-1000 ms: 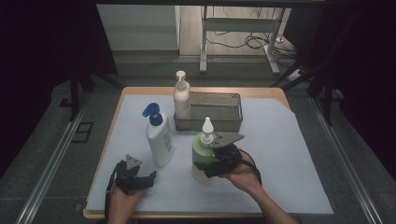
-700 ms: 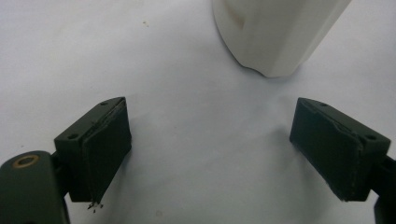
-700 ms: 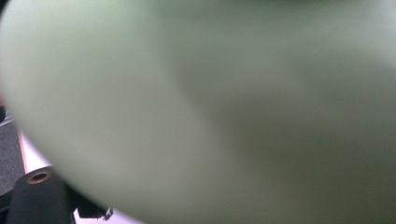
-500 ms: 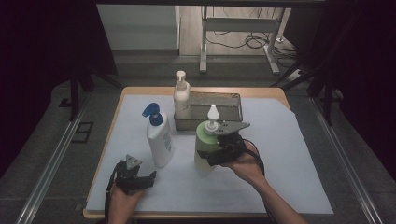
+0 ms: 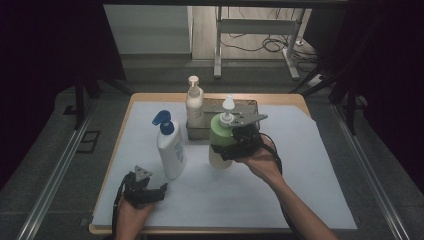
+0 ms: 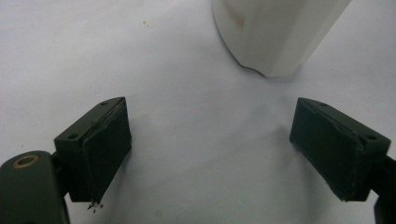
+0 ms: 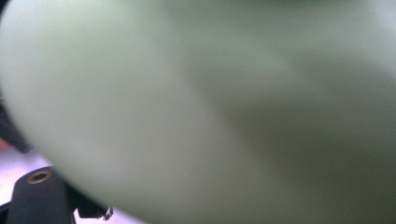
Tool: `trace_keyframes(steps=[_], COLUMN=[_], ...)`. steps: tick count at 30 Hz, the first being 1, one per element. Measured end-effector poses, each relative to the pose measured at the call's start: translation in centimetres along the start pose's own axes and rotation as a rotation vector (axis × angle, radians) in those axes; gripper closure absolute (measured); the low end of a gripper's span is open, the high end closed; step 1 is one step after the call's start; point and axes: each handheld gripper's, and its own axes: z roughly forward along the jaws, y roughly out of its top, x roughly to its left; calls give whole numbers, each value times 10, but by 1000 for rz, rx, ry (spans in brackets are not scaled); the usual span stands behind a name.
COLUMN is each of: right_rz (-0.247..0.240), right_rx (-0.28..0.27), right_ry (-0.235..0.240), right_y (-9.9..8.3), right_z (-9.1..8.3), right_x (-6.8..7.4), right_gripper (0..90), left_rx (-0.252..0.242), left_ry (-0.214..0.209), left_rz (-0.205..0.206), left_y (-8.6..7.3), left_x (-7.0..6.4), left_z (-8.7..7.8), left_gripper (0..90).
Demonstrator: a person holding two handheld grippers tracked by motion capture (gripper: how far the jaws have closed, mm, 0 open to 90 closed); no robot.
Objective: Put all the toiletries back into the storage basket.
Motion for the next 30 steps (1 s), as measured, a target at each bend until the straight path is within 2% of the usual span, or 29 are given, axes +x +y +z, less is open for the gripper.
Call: trace_keyframes(steps=[8, 18, 30], right_rz=[18, 15, 46], right_rx=[-7, -11, -15], right_ry=[-34, -69, -109], right_y=[12, 32, 49], right_z=[4, 9, 19], right_x=[-11, -19, -32], right_gripper=[127, 128, 128], left_rx=[0, 1, 0], left_ry=[-1, 0, -1], left_rz=[0, 1, 0], left_y=[0, 0, 0], left_x=[0, 0, 0], left_z=[0, 0, 0], left_gripper=[121, 121, 121])
